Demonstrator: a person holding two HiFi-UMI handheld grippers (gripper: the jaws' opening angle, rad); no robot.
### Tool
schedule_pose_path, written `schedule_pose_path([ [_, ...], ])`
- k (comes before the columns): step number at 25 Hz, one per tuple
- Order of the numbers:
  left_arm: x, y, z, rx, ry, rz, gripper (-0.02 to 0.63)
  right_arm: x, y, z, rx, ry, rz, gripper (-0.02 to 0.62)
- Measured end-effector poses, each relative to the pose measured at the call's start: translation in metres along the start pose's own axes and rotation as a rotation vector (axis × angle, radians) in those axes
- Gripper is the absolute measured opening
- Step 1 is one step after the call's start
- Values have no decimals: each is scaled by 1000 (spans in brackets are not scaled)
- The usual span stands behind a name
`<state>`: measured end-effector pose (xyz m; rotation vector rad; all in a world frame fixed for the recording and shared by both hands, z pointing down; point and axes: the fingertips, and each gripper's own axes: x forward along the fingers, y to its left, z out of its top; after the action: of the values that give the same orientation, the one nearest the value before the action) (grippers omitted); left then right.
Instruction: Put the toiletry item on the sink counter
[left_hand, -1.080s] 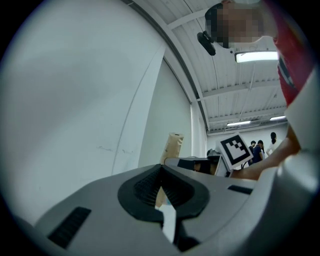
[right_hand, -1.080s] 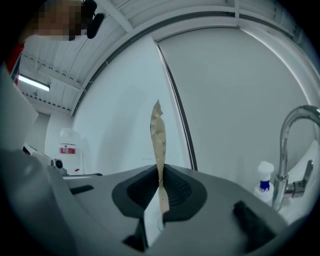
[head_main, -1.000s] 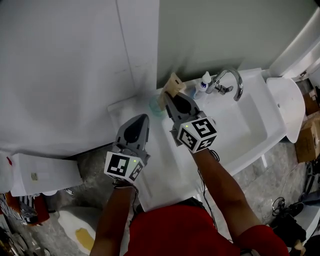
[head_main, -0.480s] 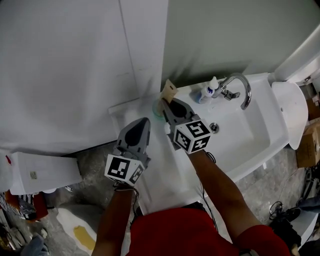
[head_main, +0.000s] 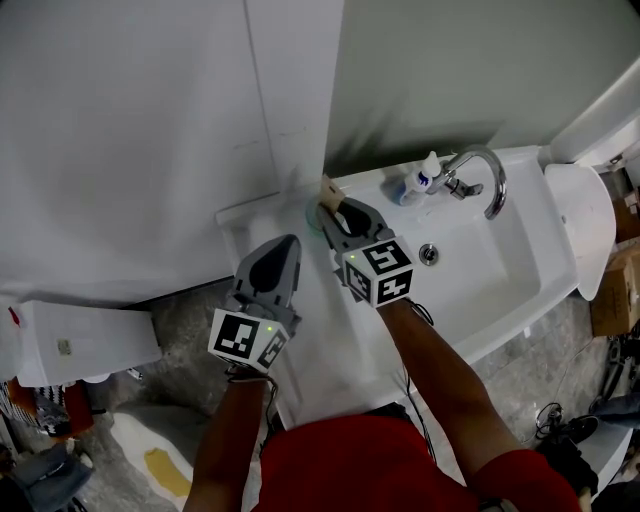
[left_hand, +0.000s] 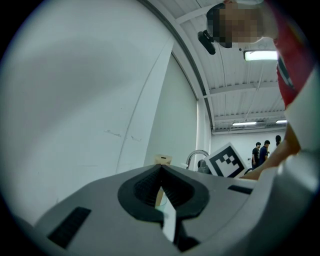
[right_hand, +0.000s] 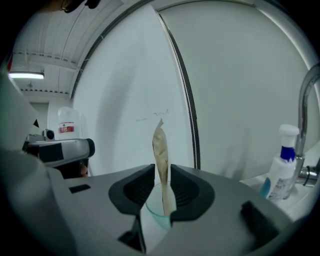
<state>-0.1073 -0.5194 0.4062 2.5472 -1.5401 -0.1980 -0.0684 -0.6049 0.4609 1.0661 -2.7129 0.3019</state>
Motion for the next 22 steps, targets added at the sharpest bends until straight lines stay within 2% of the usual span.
schedule_pose_path([
  [2,0,-1,-2,-2,4,-3,17,-1,-4,-2,-7,8,-11,120],
  [6,0,-4,-4,-2,6,-12,17,-4,-14,-5,-13,32,-33,168],
  [17,1,-13,-6,-2,13,-29,17,-18,-34,-32,22,151,-58,218],
  [22,-2,-18,-2,3,8,-29,17,-44,-21,-21,26,88,-19,218],
])
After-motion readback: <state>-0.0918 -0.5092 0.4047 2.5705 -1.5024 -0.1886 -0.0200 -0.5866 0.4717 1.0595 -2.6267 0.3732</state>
